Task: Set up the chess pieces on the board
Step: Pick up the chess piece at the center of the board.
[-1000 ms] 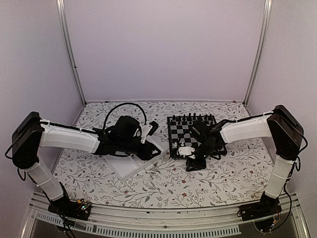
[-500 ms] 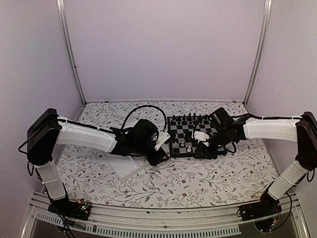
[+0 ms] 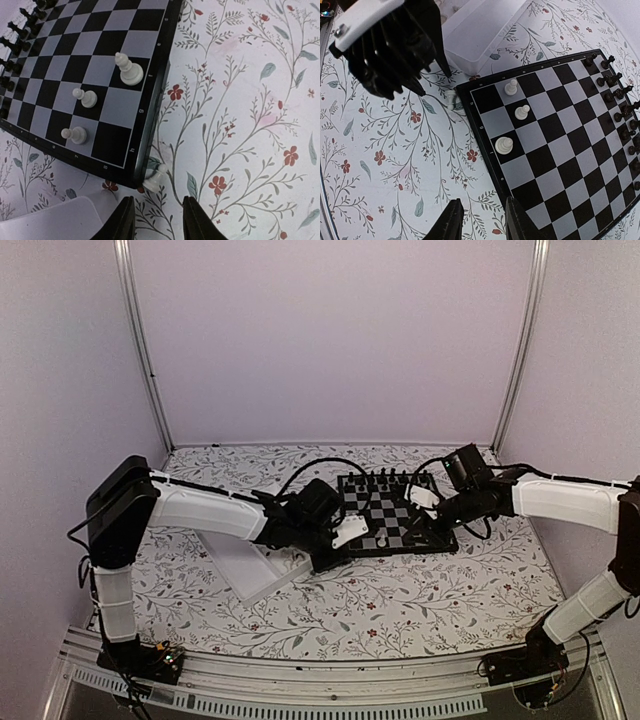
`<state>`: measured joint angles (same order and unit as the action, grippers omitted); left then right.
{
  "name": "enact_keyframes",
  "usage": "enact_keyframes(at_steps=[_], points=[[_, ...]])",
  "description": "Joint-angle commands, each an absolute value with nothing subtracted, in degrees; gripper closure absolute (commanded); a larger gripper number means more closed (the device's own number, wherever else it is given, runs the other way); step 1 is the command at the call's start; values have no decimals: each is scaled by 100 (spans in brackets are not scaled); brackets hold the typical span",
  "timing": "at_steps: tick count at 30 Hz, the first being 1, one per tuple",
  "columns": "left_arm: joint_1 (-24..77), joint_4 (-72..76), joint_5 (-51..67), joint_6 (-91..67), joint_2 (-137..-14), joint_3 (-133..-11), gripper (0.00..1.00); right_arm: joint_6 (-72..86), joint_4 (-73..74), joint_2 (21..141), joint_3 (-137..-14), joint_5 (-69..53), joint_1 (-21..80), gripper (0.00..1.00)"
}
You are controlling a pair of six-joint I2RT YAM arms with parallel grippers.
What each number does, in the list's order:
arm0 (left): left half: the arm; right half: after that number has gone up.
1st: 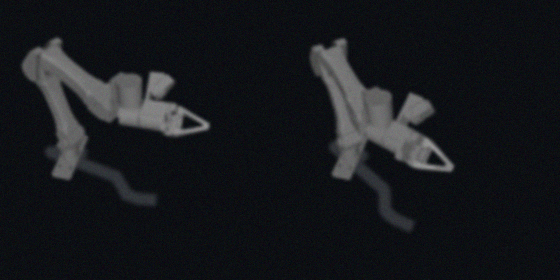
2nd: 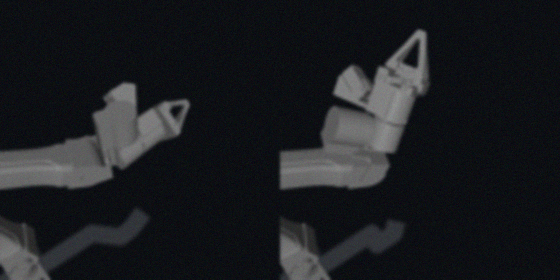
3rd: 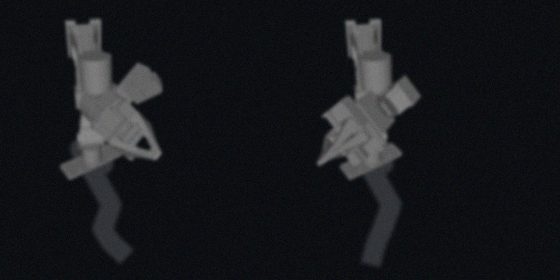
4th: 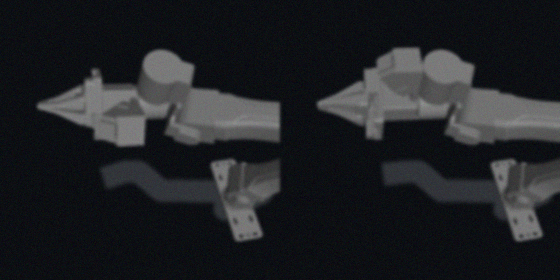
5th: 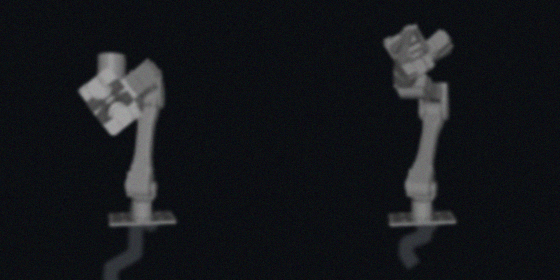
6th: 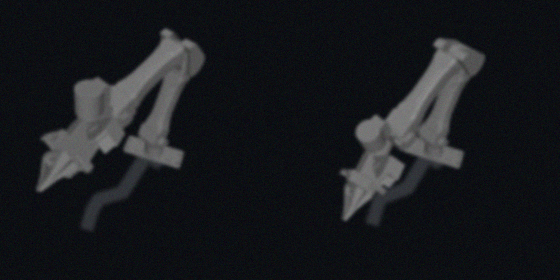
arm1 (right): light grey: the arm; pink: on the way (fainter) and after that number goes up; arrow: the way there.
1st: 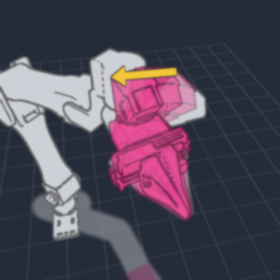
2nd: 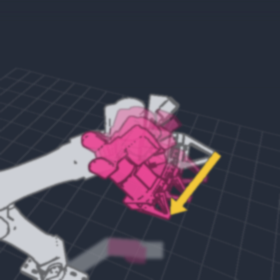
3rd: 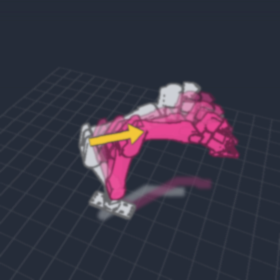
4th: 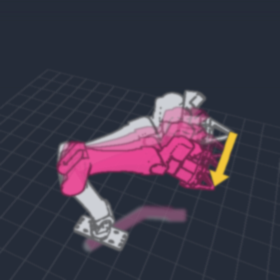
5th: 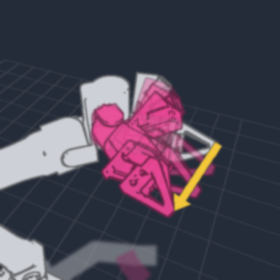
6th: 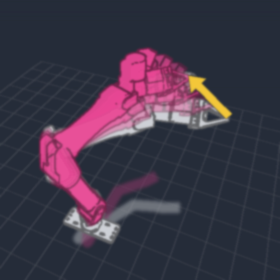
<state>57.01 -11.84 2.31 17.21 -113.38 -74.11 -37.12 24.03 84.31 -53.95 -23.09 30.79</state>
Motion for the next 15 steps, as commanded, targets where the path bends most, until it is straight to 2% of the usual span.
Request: enact_keyframes(at_steps=[1,15], points=[[5752,-1539,315,2341,-11625,-7780,67,-3765,2325,8253,-5292,-2443,3002,67],[5649,-2252,532,2821,-12221,-8411,72,-3848,2270,8335,-5242,-2347,2989,66]])
